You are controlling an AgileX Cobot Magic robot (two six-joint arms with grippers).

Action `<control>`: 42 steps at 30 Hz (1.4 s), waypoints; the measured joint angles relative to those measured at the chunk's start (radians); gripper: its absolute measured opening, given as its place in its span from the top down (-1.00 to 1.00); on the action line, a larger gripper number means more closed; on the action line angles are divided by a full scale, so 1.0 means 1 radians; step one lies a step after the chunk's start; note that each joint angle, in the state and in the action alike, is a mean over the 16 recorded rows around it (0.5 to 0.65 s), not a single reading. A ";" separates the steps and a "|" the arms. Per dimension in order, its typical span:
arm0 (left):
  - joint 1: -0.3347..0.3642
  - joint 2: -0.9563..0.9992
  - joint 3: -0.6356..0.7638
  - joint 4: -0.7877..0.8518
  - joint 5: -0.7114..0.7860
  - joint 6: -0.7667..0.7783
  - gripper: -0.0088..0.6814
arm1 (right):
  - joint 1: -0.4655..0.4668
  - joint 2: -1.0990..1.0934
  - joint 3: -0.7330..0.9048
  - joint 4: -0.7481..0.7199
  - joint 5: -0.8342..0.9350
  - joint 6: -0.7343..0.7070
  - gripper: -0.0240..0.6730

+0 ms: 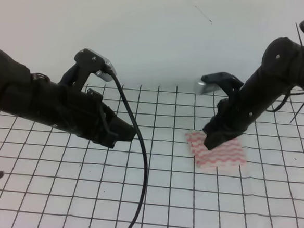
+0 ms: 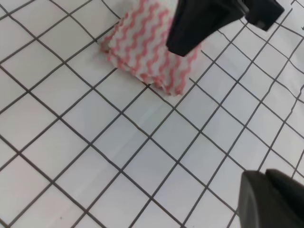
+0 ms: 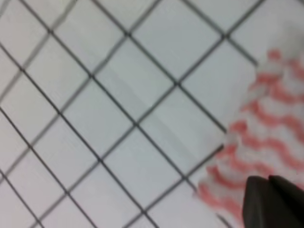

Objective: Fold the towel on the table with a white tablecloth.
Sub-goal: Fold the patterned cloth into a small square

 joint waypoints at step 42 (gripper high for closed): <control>0.000 0.000 0.000 0.000 -0.004 0.002 0.98 | -0.065 -0.048 0.053 -0.233 -0.075 0.124 0.55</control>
